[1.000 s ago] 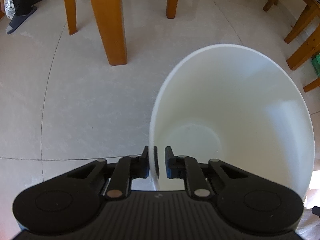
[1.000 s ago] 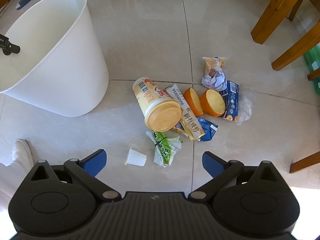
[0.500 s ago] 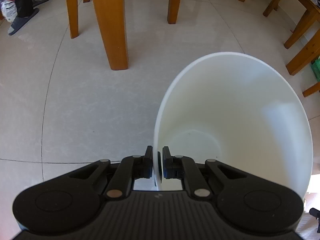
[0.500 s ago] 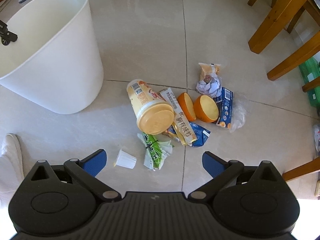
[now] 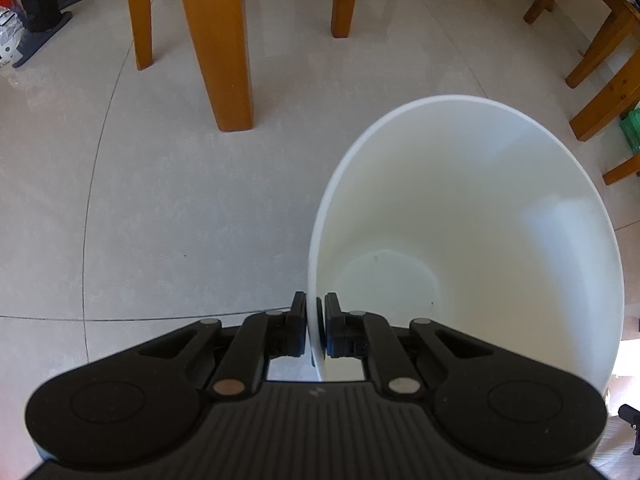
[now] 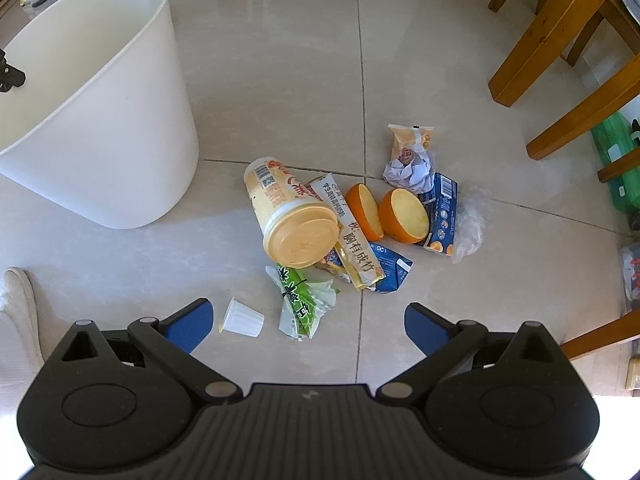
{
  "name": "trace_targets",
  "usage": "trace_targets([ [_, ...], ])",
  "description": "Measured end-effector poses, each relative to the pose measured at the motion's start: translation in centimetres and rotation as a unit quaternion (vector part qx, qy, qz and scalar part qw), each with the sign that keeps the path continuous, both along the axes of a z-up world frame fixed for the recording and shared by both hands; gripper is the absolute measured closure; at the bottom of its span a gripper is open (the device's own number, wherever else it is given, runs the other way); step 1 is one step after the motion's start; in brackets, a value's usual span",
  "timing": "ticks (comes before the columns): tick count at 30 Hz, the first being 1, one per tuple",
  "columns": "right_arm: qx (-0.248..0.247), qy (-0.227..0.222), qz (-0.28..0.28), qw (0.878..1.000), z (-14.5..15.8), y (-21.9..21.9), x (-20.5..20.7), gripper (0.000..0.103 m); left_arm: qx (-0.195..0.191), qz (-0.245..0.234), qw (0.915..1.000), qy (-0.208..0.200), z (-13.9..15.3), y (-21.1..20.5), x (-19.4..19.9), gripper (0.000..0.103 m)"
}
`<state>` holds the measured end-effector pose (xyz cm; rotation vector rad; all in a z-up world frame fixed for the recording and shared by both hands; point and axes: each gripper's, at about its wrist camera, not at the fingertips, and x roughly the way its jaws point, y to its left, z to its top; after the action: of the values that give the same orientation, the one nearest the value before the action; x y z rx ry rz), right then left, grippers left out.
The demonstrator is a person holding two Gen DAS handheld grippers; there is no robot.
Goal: Organize objects
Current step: 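Grasp the small white plastic cup with the right gripper while left holds bin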
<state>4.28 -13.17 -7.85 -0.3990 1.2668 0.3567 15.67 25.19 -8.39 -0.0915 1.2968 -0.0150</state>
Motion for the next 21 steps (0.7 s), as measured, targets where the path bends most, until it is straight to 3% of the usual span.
trace_targets([
  [11,-0.01,-0.018,0.033,0.999,-1.0,0.0,-0.9,0.0,0.005,0.004,1.0,-0.001,0.1,0.0,0.1,0.097],
  [16,-0.054,-0.05,0.042,0.996,-3.0,-0.3,-1.4,0.0,0.004,0.008,0.9999,-0.005,0.3,0.0,0.1,0.097],
  [21,-0.103,-0.051,0.034,0.993,-4.6,-0.3,-1.6,0.0,0.002,0.009,0.9999,-0.006,0.3,0.1,0.0,0.097],
])
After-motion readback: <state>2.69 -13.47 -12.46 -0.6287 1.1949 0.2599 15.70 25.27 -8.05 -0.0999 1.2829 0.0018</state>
